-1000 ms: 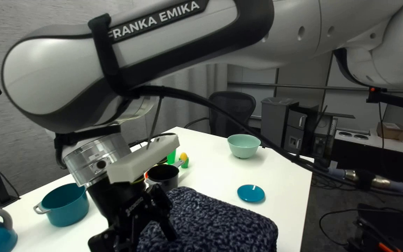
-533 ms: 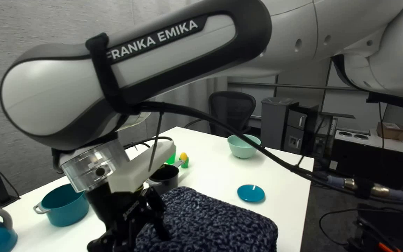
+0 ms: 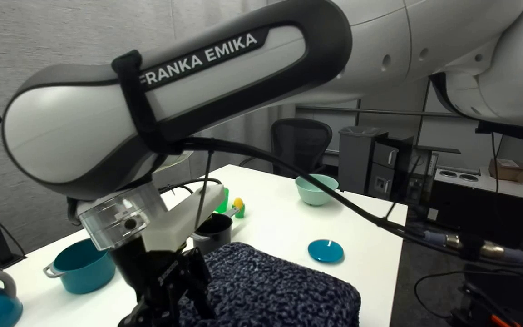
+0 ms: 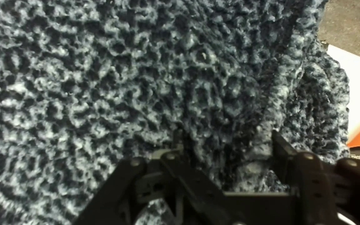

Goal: Unfold the blanket

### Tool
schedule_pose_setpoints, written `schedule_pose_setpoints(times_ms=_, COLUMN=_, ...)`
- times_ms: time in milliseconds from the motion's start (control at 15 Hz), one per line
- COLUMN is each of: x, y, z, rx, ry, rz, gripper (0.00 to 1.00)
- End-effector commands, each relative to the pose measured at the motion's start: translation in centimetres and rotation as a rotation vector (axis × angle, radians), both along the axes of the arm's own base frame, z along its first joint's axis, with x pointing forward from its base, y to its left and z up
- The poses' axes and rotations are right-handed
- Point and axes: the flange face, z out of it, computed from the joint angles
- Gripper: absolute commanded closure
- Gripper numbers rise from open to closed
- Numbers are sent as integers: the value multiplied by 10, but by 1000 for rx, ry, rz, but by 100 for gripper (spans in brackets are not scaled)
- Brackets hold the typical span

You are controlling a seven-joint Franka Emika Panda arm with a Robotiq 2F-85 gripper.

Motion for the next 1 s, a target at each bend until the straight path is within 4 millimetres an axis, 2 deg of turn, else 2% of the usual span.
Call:
schedule_pose_setpoints(times_ms=0, x=8, y=1, z=4, rx=10, ry=-35, rz=23, gripper=63)
schedule_pose_setpoints(times_ms=333, x=14, y=-7, z=7, rx=32, ry=-56, rz=-9, gripper=100)
schedule_pose_setpoints(times_ms=667, x=27, y=-39, z=25, rx=75, ry=-92, rz=-96, gripper=99)
schedule_pose_setpoints(times_ms=933, x=35, y=-77, z=63, rx=122, ry=-176, rz=-146, gripper=99)
